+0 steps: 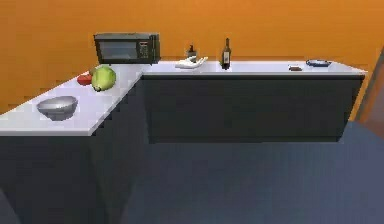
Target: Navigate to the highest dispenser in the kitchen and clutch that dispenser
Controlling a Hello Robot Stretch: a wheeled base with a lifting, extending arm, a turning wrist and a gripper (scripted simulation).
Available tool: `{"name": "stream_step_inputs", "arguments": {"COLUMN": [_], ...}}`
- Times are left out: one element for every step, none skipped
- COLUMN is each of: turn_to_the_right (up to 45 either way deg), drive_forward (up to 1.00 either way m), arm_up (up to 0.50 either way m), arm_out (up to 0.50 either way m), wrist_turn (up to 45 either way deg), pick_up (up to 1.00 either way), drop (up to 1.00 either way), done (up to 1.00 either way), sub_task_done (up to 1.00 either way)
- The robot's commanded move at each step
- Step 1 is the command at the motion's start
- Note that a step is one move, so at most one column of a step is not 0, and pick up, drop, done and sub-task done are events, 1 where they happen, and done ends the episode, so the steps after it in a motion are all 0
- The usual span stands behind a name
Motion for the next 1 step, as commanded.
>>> {"name": "stream_step_inputs", "arguments": {"turn_to_the_right": [0.0], "drive_forward": [1.0], "arm_up": [0.0], "arm_out": [0.0], "wrist_turn": [0.0], "pick_up": [0.0], "drop": [0.0], "done": [0.0], "sub_task_done": [0.0]}}
